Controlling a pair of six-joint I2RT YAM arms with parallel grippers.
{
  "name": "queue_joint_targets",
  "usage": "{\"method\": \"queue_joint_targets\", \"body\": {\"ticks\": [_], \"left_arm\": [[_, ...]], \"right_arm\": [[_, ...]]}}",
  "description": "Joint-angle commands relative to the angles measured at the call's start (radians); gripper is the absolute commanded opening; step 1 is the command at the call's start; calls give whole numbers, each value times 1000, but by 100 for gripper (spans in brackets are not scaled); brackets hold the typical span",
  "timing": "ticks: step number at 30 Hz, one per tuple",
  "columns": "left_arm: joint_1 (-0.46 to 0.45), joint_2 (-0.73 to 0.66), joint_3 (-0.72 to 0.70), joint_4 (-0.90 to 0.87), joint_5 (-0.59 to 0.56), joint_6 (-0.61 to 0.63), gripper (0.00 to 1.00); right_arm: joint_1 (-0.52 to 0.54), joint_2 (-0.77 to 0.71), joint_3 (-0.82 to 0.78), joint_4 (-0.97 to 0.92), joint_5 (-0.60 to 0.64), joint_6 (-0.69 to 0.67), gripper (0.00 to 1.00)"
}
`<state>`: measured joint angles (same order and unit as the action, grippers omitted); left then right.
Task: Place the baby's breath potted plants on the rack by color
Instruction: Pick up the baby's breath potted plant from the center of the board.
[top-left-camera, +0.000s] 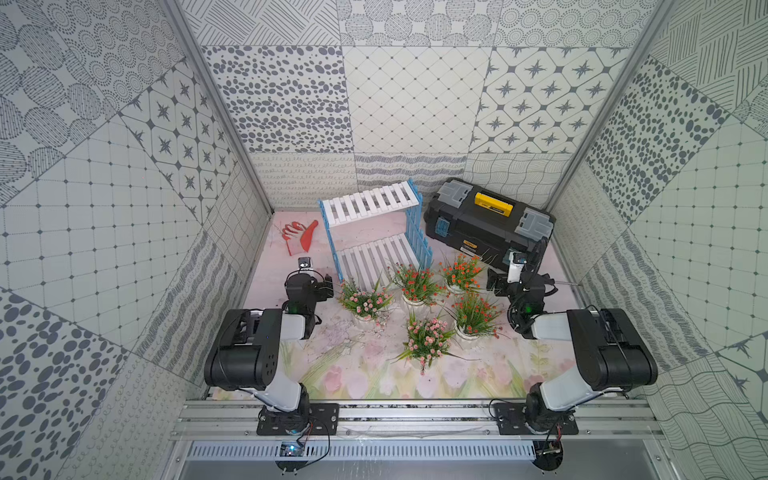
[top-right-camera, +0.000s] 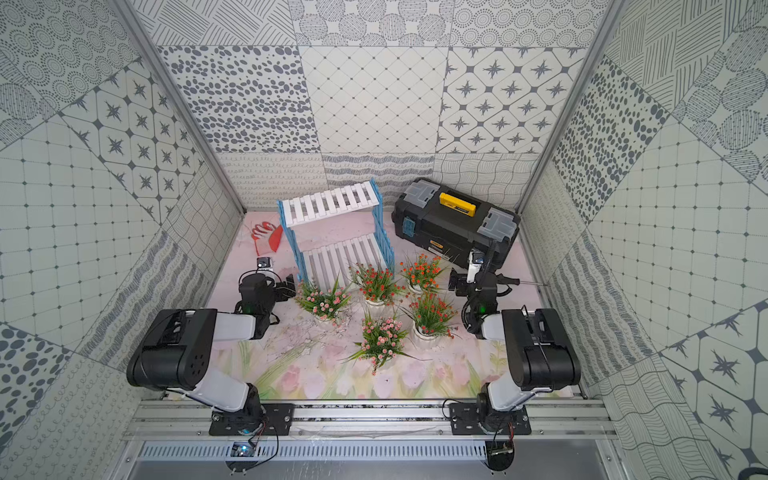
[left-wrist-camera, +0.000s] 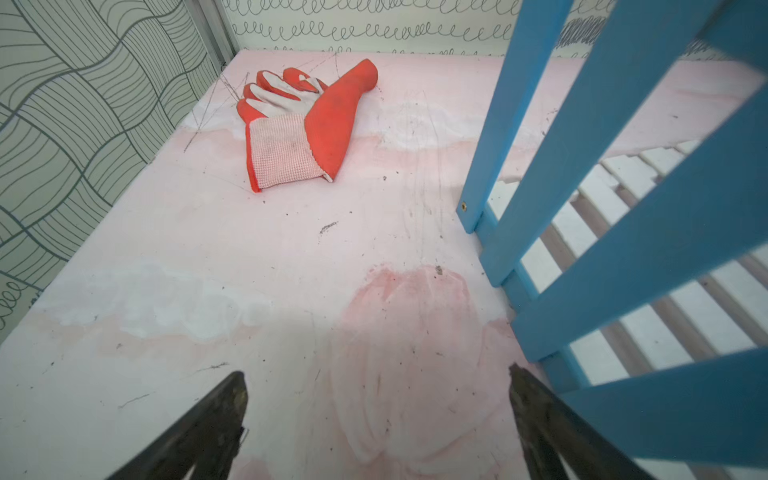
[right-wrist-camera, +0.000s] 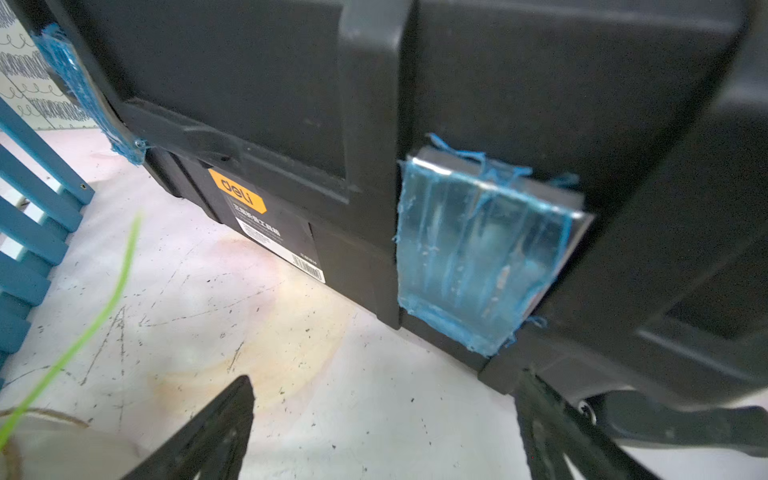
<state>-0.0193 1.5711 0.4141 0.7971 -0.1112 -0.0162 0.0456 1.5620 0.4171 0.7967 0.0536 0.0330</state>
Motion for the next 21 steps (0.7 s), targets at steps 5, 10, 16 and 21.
{"method": "queue_joint_targets", "body": {"ticks": [5, 10, 16, 21], "left_arm": [[-4, 2, 3, 35, -6, 15, 99], [-5, 3, 4, 34, -7, 15, 98], [-7, 4, 5, 33, -12, 15, 99], [-6, 4, 4, 33, -12, 15, 98]], "right_arm": [[2, -8, -2, 38, 5, -8, 98], [2, -8, -3, 38, 5, -8, 98], [2, -8, -1, 37, 4, -8, 98], [1, -6, -1, 35, 2, -7, 98]]}}
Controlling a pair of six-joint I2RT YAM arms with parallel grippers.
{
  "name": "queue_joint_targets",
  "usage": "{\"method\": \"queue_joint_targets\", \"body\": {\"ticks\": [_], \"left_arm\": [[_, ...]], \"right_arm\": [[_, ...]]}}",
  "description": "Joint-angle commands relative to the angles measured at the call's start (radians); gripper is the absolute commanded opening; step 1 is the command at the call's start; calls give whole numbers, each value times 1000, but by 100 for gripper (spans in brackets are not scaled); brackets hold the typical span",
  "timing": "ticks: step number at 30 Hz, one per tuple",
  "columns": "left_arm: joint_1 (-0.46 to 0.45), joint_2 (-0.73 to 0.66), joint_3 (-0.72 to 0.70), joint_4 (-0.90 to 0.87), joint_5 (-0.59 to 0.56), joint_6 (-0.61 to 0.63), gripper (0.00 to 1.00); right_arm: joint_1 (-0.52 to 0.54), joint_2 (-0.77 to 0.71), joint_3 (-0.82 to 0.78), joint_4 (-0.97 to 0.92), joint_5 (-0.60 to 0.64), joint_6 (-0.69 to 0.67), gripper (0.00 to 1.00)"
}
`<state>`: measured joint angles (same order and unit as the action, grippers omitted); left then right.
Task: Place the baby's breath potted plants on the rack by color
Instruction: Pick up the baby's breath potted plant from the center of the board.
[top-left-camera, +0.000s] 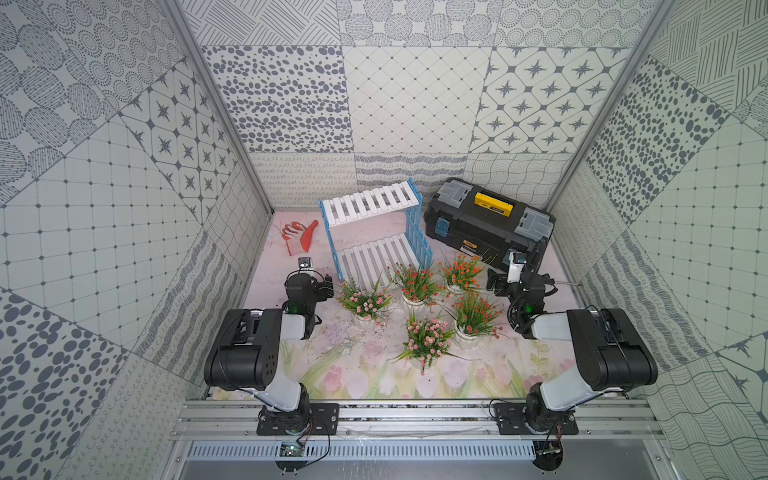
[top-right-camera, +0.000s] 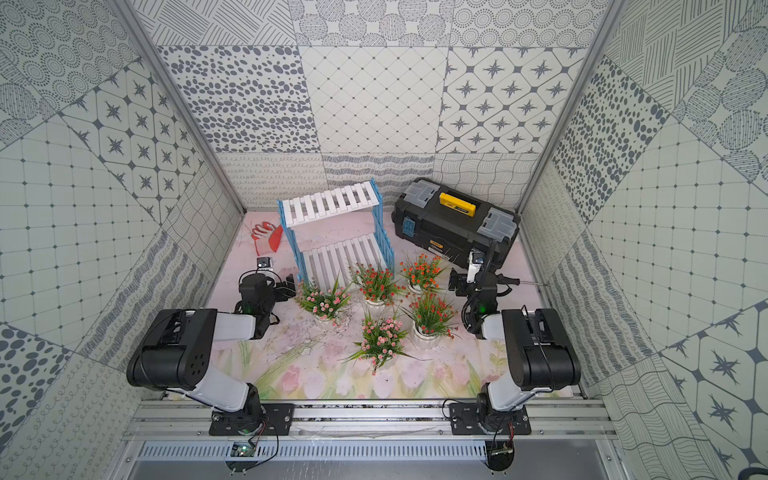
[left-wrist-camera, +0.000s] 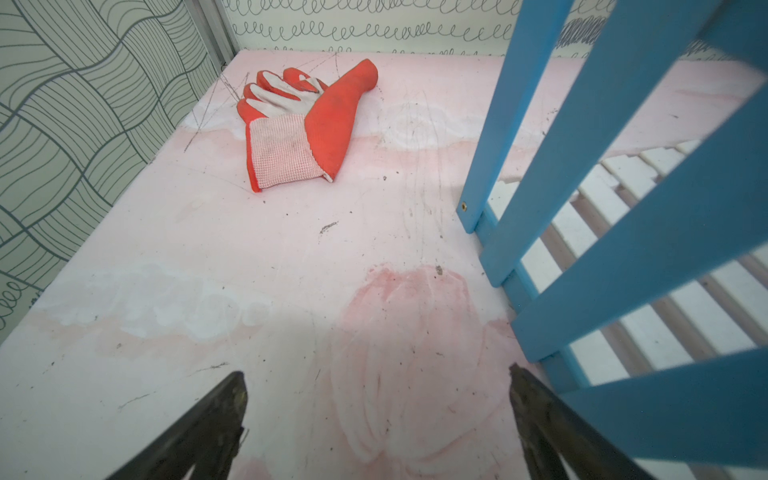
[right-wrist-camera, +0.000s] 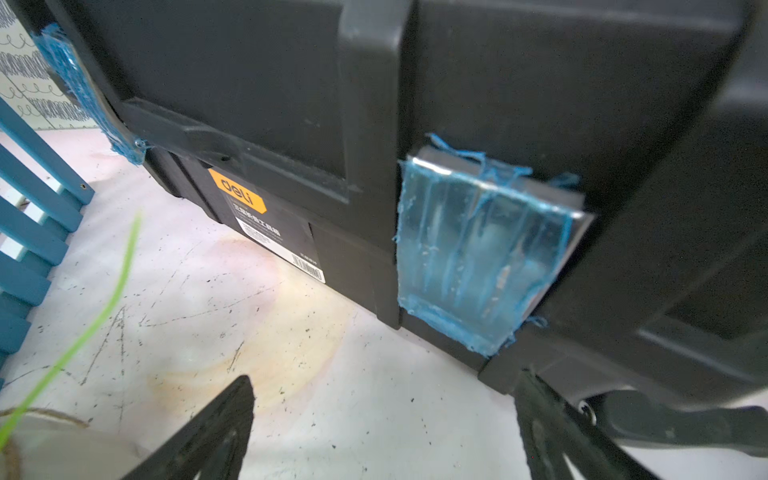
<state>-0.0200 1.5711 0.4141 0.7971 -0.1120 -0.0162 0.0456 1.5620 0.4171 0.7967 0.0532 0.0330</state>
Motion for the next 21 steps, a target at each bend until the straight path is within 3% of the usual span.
{"method": "queue_joint_targets", "body": {"ticks": [1, 4, 5, 6, 8, 11, 17, 21], "left_arm": [[-6, 4, 4, 33, -11, 15, 98], [-10, 3, 9, 34, -18, 24, 98], [-13, -15, 23, -10, -19, 19, 98], [-17, -34, 56, -67, -51, 23, 97], [-18, -92, 205, -377, -83, 3, 91], [-4, -172, 297, -542, -68, -75, 91], [-1, -215, 427, -783, -59, -192, 92], [-1, -225, 461, -856, -5, -240, 93]], "right_arm": [[0, -7, -1, 35, 1, -7, 98], [16, -31, 11, 10, 76, 0, 98], [24, -72, 43, -94, 104, 1, 98], [30, -106, 86, -204, 152, 16, 98], [42, -187, 174, -429, 201, 30, 98], [53, -319, 205, -577, 268, 72, 98], [64, -537, 301, -886, 227, 204, 98], [100, -642, 373, -1014, 151, 202, 98]]}}
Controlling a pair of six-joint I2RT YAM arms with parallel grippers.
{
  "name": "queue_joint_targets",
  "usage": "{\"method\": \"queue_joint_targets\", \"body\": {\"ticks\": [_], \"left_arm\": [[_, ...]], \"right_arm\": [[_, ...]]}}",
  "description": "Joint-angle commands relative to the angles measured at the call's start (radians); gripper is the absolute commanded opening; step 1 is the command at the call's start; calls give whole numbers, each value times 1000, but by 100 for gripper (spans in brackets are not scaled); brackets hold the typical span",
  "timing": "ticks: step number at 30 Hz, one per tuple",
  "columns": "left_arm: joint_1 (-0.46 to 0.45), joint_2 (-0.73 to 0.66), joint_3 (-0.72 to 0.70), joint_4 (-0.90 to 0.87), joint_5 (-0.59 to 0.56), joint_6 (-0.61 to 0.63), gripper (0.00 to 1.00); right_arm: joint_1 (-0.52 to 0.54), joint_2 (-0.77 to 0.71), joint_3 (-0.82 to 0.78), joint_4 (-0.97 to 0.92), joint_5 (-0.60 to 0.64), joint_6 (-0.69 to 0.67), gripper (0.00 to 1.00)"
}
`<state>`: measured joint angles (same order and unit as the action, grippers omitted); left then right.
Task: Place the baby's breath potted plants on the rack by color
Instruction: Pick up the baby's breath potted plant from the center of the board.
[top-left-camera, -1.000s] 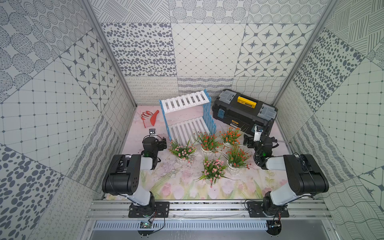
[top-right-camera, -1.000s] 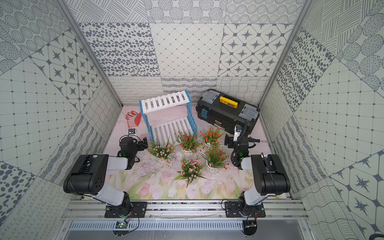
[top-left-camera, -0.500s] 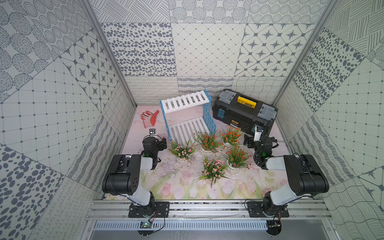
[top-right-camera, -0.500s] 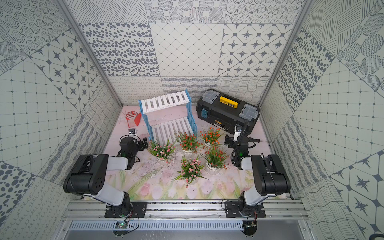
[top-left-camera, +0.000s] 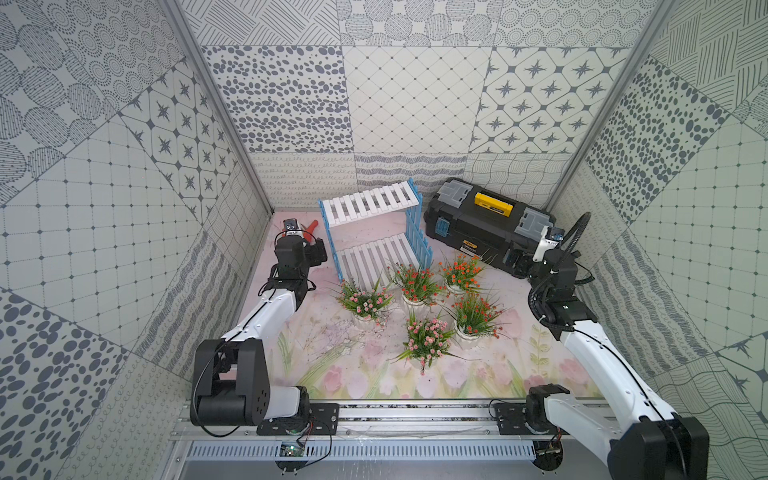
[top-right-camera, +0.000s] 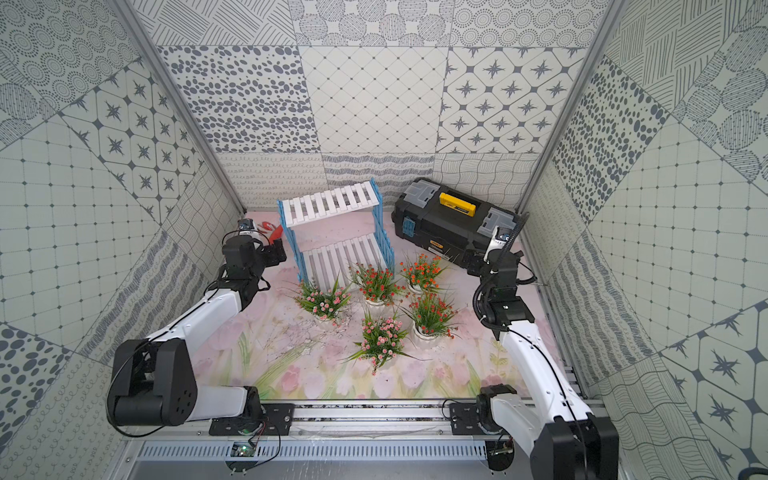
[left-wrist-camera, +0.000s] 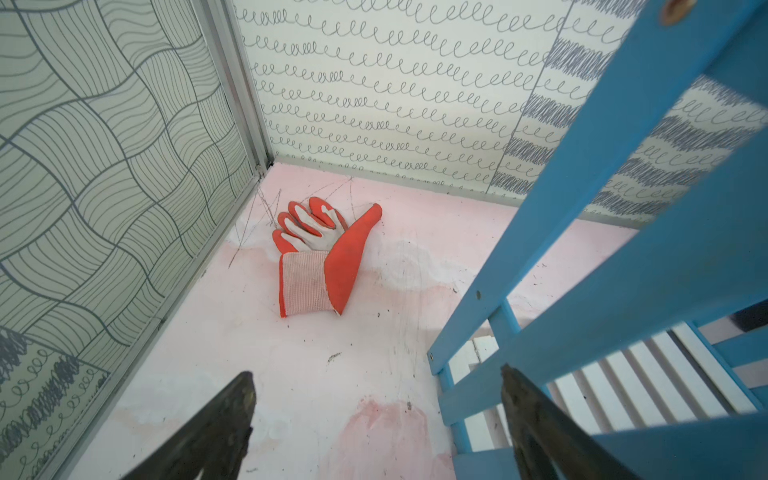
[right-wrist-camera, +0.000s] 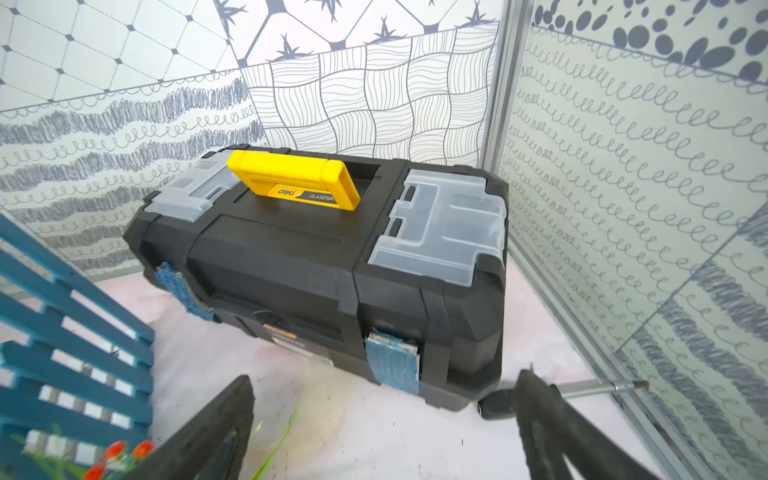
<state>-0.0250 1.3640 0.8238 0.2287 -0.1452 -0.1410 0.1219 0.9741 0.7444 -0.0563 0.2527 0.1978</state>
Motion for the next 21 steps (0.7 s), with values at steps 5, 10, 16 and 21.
{"method": "queue_joint_targets", "body": {"ticks": [5, 10, 16, 21], "left_arm": [[10, -63, 101, -399, 81, -168, 95], [19, -137, 122, -504, 126, -225, 98], [55, -227, 169, -763, 183, -243, 97], [57, -302, 174, -933, 272, -194, 97]], "right_arm": [[154, -136, 133, -284, -196, 22, 98], [346, -111, 210, -387, -282, -14, 98], [368, -63, 251, -384, -520, 36, 98], [411, 35, 337, -433, -698, 30, 98]]}}
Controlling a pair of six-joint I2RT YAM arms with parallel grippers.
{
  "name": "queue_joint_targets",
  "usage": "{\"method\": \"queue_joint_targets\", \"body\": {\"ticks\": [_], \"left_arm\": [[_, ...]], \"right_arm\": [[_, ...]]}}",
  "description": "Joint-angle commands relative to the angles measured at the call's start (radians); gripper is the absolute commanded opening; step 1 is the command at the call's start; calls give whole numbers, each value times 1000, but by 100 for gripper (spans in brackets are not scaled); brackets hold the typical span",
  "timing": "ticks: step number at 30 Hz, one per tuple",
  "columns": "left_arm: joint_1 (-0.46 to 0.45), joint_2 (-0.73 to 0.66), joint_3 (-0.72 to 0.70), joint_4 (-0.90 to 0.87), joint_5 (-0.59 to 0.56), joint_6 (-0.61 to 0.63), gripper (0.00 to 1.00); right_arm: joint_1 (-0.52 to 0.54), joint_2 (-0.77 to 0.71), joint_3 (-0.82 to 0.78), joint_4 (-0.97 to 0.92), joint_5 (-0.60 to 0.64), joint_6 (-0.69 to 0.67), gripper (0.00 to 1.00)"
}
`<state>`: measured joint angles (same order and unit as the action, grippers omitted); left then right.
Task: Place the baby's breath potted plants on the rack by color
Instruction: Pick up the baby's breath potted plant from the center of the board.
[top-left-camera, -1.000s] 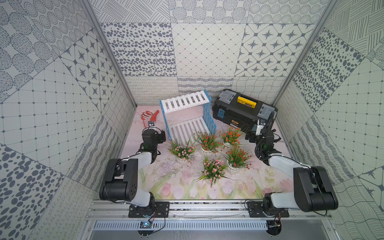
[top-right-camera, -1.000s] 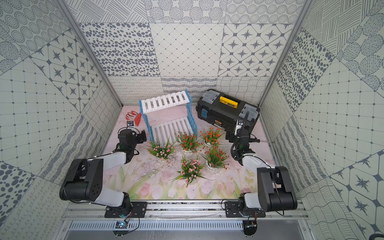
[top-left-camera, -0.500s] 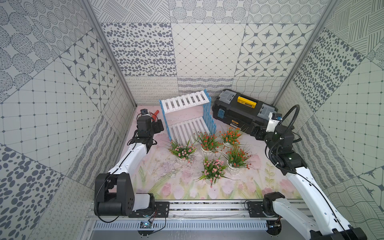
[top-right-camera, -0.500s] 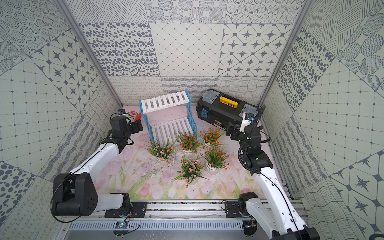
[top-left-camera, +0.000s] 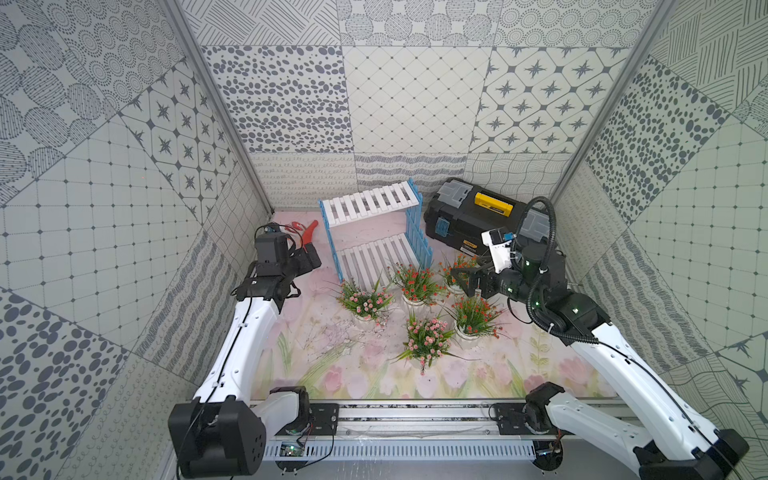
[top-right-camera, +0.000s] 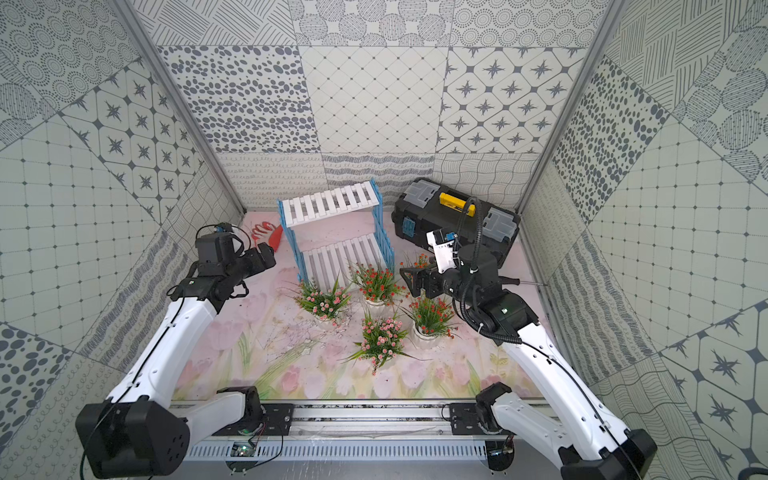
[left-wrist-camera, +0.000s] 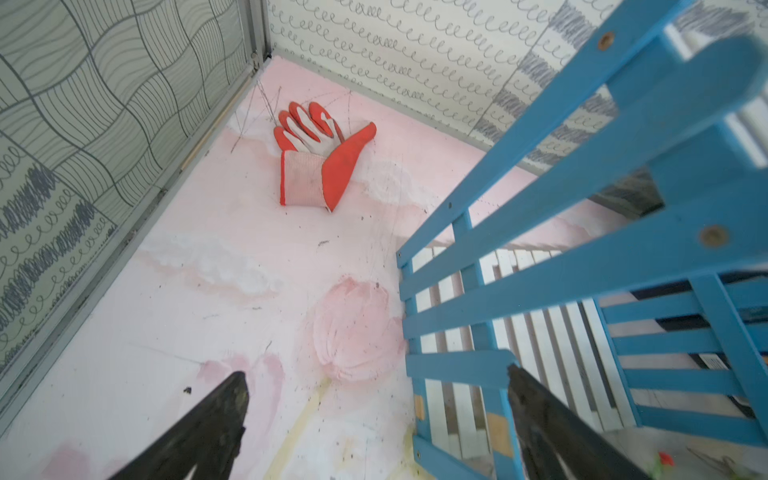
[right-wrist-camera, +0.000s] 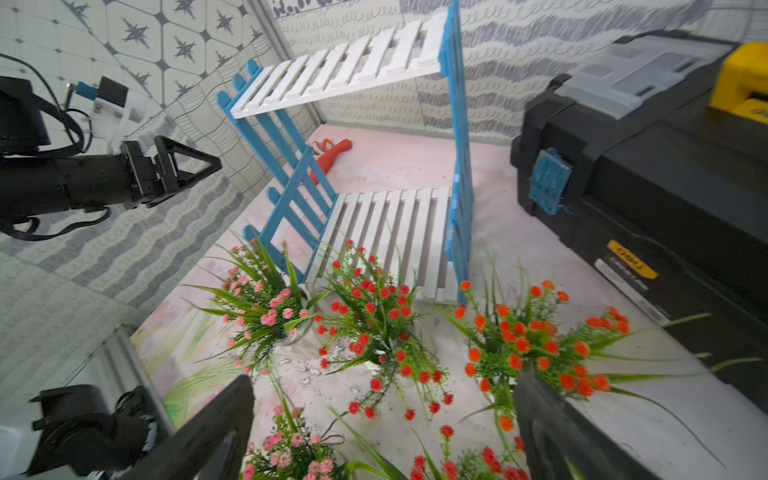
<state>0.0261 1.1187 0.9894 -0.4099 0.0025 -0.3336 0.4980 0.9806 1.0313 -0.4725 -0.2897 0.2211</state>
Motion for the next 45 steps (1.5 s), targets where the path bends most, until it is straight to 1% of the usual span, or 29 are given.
{"method": "queue_joint_targets", "body": {"ticks": [1, 3, 7, 12, 15, 19, 21, 25, 29, 31, 34, 38, 45], "left_arm": [[7, -65, 1, -308, 143, 2, 97], [8, -75, -19, -322, 170, -8, 97], [13, -80, -81, -288, 223, -56, 97], [14, -63, -121, -251, 260, -98, 97], [13, -49, -130, -250, 248, -105, 97], [16, -44, -157, -223, 247, -133, 97], [15, -46, -174, -197, 263, -153, 97], [15, -51, -200, -155, 275, -199, 97], [17, -70, -220, -131, 257, -230, 97], [17, -83, -228, -126, 243, -245, 97], [18, -107, -244, -112, 227, -278, 97], [18, -139, -266, -97, 202, -311, 97], [17, -177, -302, -80, 182, -346, 97]], "right_arm": [[64, 39, 63, -26, -164, -7, 98], [136, 61, 95, -56, -161, -42, 98], [269, 140, 161, -98, -167, -87, 98], [455, 263, 240, -163, -78, -137, 98], [516, 326, 281, -186, -54, -108, 98], [600, 380, 299, -163, 42, -5, 98], [640, 413, 287, -140, 126, 46, 98], [696, 500, 276, -82, 245, 141, 98], [737, 596, 317, -69, 343, 234, 98], [755, 623, 334, -75, 423, 285, 98], [772, 638, 319, -37, 523, 370, 98], [778, 668, 263, 63, 600, 472, 98], [802, 785, 244, 189, 699, 521, 98]]}}
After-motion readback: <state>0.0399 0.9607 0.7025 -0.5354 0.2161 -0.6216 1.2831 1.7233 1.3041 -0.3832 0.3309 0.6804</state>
